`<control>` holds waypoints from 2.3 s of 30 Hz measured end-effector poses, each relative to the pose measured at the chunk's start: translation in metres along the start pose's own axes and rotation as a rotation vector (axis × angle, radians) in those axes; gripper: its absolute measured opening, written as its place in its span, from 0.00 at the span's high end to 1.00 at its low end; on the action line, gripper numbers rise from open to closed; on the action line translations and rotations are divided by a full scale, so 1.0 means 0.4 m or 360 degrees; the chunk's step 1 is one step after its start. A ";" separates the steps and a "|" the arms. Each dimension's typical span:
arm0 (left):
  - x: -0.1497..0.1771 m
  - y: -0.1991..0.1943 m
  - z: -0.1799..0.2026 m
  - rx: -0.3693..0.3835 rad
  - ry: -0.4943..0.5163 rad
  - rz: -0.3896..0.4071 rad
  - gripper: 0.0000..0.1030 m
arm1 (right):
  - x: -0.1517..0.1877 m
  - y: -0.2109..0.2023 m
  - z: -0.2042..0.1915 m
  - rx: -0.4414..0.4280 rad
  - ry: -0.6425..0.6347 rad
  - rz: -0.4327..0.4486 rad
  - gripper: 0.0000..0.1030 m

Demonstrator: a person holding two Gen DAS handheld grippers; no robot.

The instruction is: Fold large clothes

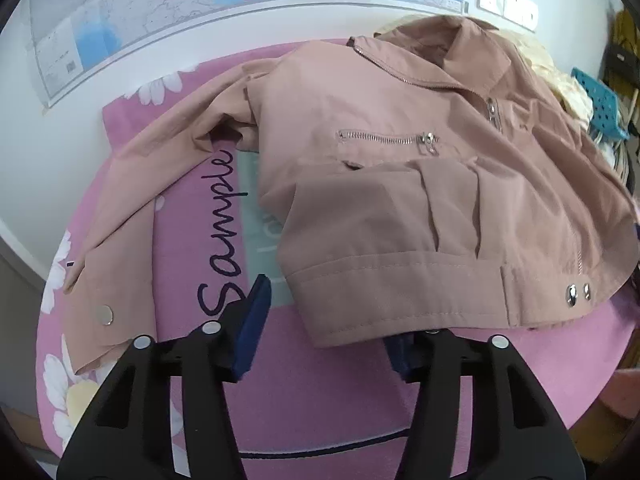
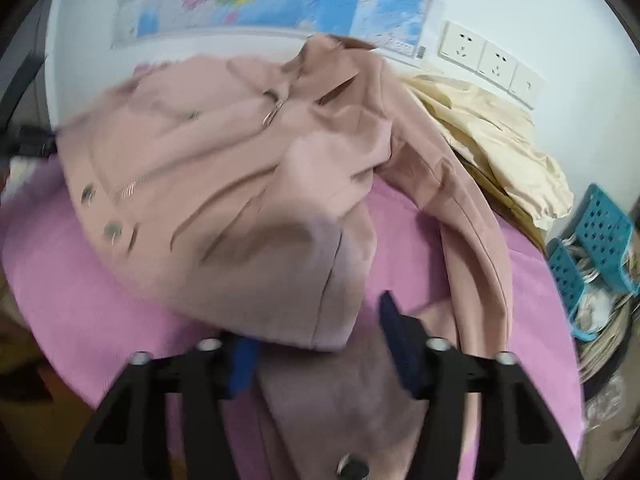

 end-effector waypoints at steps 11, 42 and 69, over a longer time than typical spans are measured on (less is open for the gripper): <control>-0.132 -0.192 -0.049 0.0073 -0.0091 0.0279 0.97 | -0.184 -0.200 0.060 -0.0658 0.0517 0.0242 0.96; -0.304 -0.150 -0.075 0.0067 0.0222 0.0264 0.13 | -0.414 -0.001 0.199 -0.0411 0.0251 0.0101 0.29; -0.550 0.364 -0.018 0.0124 0.0166 0.0011 0.14 | -0.660 0.467 0.088 -0.0305 -0.0159 -0.0057 0.36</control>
Point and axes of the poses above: each gripper's, at about its wrist camera, not at the fingertips, and y roughly the way its jaws point, z to its right, x to its underside, the point moved 4 cm from there along y, roughly the way its jaws point, and after that the axes turned 8 degrees about z, right-handed, at the moved point
